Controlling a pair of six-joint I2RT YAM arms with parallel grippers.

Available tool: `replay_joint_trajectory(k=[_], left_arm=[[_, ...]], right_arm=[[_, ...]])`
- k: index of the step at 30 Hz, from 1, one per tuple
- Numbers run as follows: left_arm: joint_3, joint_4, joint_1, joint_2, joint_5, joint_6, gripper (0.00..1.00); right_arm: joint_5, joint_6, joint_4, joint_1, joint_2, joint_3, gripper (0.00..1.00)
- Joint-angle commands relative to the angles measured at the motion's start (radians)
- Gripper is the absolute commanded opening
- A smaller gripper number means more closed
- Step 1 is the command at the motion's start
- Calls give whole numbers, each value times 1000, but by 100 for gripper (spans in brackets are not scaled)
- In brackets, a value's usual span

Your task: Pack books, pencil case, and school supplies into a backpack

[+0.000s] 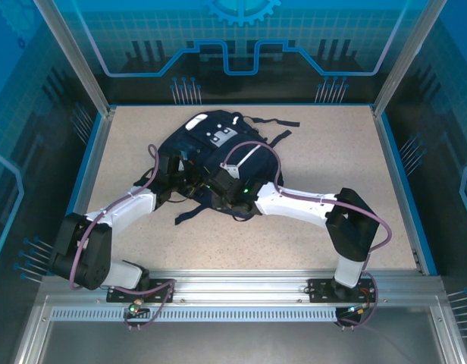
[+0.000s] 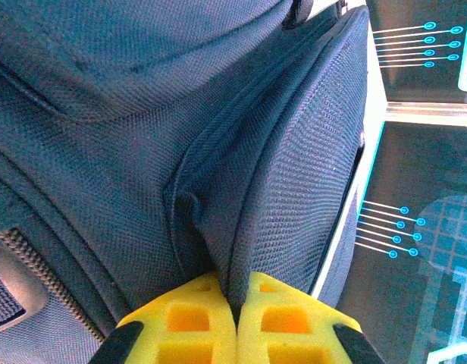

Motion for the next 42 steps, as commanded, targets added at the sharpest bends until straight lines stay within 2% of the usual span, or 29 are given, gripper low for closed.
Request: replay_joint_trajectory(k=[1, 7, 11, 15, 21, 24, 25, 31, 37, 40, 42], left_arm=[[17, 83, -22, -31, 69, -1, 0], [9, 86, -23, -31, 64, -3, 0], [5, 89, -23, -32, 63, -3, 0], [5, 92, -22, -27, 63, -6, 0], [8, 86, -23, -28, 59, -5, 0], [-2, 78, -23, -37, 37, -4, 0], [-5, 69, -23, -41, 22, -1, 0], [-24, 26, -11, -47, -65, 26, 0], [-39, 48, 14, -27, -67, 30, 0], [-39, 51, 21, -25, -65, 35, 0], [-39, 45, 26, -31, -62, 40, 0]], right_arm=[[16, 15, -27, -12, 31, 36, 26], [53, 71, -122, -26, 75, 89, 26], [79, 114, -139, -28, 66, 83, 35], [83, 130, -150, -32, 74, 98, 35], [114, 169, -228, -39, 111, 145, 21], [146, 175, -253, -39, 106, 138, 3], [151, 163, -257, -38, 97, 135, 0], [199, 47, -329, -30, -30, 60, 0], [226, -44, -402, -58, -149, -89, 0], [237, -118, -380, -103, -169, -128, 0], [222, -226, -305, -143, -174, -146, 0]])
